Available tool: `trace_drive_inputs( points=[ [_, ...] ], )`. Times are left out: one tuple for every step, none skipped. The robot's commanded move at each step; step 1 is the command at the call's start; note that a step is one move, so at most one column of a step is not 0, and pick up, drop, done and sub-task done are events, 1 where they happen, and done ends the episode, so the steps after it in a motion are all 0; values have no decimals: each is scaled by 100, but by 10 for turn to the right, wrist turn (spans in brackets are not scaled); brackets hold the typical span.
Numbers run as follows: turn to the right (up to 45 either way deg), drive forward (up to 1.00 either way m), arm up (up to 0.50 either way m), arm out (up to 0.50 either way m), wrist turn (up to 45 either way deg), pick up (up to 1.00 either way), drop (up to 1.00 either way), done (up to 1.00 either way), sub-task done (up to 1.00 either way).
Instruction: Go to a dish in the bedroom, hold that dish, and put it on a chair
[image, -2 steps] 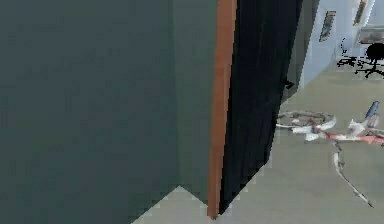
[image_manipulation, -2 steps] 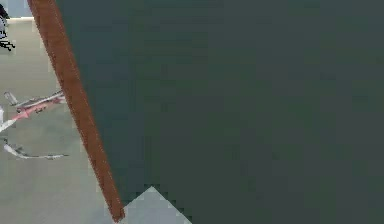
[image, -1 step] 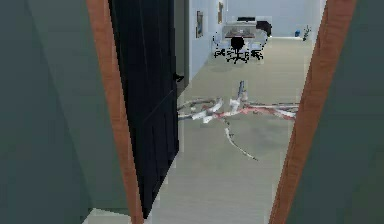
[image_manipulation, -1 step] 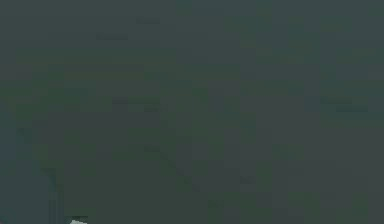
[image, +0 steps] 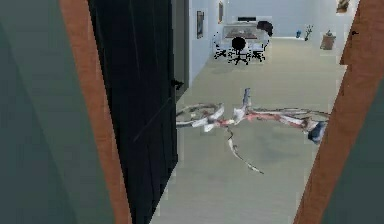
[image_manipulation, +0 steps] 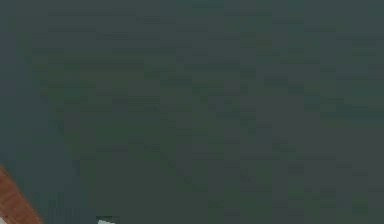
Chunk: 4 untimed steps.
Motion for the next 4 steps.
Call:
trace_drive_inputs(
  points=[
    [120, 0, 0, 0, 0, 0, 0, 0, 0],
    [0, 30, 0, 0, 0, 0, 0, 0, 0],
    [0, 75, 0, 0, 0, 0, 0, 0, 0],
    [450, 0, 0, 0, 0, 0, 0, 0, 0]
  ],
)
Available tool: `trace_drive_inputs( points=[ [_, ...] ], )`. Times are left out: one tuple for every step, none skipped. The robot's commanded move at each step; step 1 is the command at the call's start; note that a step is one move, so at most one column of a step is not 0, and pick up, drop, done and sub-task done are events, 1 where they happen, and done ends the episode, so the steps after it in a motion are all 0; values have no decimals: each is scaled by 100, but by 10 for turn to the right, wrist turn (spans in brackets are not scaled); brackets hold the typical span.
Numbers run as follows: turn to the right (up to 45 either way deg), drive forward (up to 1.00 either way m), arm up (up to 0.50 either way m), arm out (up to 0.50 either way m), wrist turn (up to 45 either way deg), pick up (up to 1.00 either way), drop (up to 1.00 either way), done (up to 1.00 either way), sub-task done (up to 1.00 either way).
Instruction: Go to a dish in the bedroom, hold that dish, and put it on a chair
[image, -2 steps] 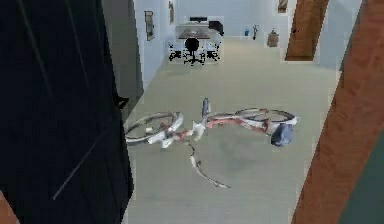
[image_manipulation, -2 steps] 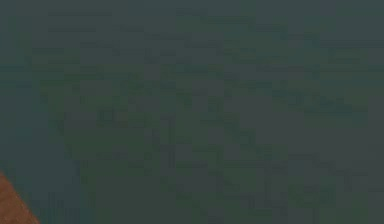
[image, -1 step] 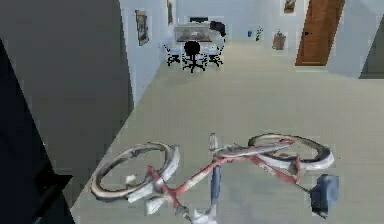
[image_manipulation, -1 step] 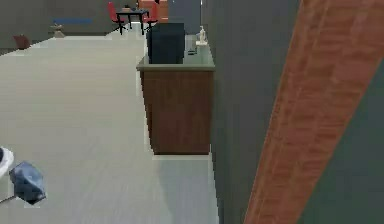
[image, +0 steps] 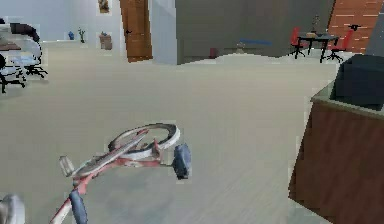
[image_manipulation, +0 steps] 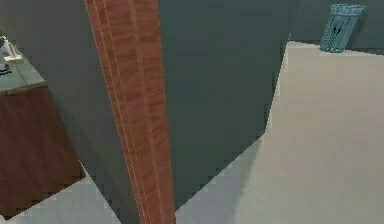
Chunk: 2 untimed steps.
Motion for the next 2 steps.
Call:
trace_drive_inputs(
  points=[
    [150, 0, 0, 0, 0, 0, 0, 0, 0],
    [0, 100, 0, 0, 0, 0, 0, 0, 0]
  ],
)
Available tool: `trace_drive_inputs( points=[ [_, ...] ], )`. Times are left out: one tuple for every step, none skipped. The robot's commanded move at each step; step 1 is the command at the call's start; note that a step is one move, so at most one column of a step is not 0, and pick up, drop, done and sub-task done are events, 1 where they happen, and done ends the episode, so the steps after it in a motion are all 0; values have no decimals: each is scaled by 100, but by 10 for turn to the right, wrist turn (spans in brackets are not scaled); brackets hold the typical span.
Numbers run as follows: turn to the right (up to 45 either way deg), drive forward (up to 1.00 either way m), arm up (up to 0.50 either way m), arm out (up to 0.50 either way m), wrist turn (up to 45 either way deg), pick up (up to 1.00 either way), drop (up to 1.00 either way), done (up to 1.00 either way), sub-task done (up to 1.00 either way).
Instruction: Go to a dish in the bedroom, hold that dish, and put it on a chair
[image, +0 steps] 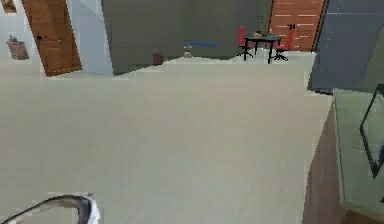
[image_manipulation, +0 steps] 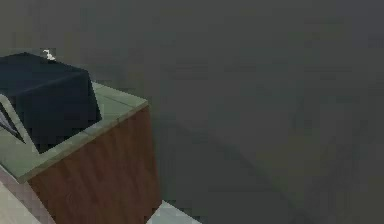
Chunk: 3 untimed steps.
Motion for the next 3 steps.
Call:
trace_drive_inputs(
  points=[
    [60, 0, 0, 0, 0, 0, 0, 0, 0],
    [0, 55, 0, 0, 0, 0, 0, 0, 0],
    [-360, 0, 0, 0, 0, 0, 0, 0, 0]
  ],
)
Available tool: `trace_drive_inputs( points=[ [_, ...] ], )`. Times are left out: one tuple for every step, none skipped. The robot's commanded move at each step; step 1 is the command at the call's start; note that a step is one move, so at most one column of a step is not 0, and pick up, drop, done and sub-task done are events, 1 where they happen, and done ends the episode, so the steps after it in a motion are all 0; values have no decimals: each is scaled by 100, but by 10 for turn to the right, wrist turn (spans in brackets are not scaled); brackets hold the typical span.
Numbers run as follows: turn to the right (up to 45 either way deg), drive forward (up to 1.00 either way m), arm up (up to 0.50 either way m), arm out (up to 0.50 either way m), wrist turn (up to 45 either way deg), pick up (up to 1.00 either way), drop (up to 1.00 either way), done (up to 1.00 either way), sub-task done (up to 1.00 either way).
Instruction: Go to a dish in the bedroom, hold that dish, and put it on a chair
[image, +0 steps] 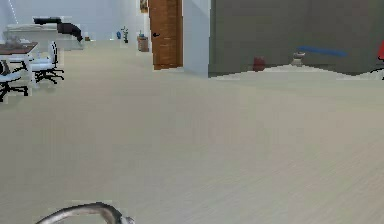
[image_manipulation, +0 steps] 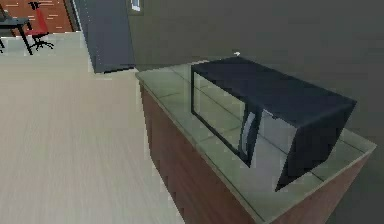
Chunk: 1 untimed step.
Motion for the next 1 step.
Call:
trace_drive_inputs(
  points=[
    [0, 30, 0, 0, 0, 0, 0, 0, 0]
  ],
)
